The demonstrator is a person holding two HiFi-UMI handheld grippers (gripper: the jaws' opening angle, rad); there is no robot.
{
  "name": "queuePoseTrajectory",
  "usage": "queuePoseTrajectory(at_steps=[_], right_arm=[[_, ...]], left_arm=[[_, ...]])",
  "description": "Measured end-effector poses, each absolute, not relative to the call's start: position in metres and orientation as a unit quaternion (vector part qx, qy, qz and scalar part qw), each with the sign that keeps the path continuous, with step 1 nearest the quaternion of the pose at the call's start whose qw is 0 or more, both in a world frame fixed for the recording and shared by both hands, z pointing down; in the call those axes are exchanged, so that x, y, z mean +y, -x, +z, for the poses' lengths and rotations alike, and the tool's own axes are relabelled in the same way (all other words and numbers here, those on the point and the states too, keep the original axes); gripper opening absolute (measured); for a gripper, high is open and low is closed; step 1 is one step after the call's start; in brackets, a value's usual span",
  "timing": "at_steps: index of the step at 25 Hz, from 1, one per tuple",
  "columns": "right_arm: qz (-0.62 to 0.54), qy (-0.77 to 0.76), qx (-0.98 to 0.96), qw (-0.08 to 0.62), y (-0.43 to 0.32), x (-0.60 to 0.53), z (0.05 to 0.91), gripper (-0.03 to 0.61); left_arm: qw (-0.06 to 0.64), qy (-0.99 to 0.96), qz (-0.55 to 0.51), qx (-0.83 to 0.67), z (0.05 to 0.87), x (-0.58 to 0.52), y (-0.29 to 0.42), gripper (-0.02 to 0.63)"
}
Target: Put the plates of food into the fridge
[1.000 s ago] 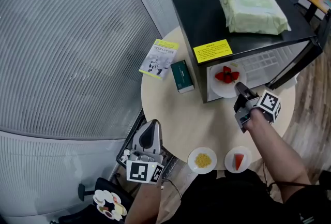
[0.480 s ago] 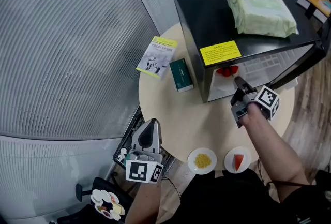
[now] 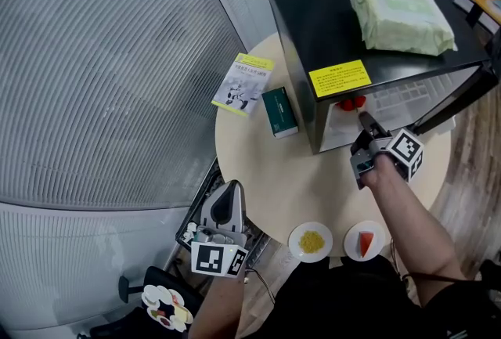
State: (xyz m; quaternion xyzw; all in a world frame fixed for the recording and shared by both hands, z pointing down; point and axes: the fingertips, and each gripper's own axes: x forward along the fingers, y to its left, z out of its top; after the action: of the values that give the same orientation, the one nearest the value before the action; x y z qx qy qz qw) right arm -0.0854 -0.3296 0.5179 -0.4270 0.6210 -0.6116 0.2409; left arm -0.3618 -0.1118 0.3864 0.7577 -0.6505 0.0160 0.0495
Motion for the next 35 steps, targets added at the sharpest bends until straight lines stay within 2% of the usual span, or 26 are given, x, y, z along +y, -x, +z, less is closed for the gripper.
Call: queuePoseTrajectory(at_steps=[4, 6, 9, 17, 25, 31, 35], right_arm=[[-0.589, 0.428, 0.651, 0.216, 0.086, -0.329, 0.513, 0.036], [-0.578, 0.425, 0.664, 0.21, 0.085, -0.33, 0.508, 0.11], [-0.57, 0.423, 0.675, 0.203, 0.08, -0.327, 0.504, 0.144], [-0.563, 0.443, 0.665, 0.21, 0.049, -0.3, 0.502, 0.153], [-0.553, 0.401, 0.667, 0.298, 0.011, -0.256, 0.477, 0.153], [-0.528, 0.398, 0.688, 0.298, -0.021, -0.211, 0.473, 0.153], [-0.523, 0.407, 0.699, 0.27, -0.042, -0.167, 0.491, 0.153]], left_arm=[[0.05, -0.762, 0.021, -0.645, 0.388, -0.108, 0.359, 0.005], [0.048, -0.766, 0.021, -0.641, 0.386, -0.108, 0.356, 0.005], [0.043, -0.77, 0.018, -0.636, 0.383, -0.108, 0.352, 0.005], [0.017, -0.796, 0.014, -0.605, 0.372, -0.106, 0.335, 0.004], [0.003, -0.829, -0.011, -0.558, 0.359, -0.11, 0.31, 0.005], [0.002, -0.849, -0.003, -0.528, 0.365, -0.114, 0.286, 0.005], [0.013, -0.861, -0.008, -0.508, 0.365, -0.103, 0.258, 0.005]])
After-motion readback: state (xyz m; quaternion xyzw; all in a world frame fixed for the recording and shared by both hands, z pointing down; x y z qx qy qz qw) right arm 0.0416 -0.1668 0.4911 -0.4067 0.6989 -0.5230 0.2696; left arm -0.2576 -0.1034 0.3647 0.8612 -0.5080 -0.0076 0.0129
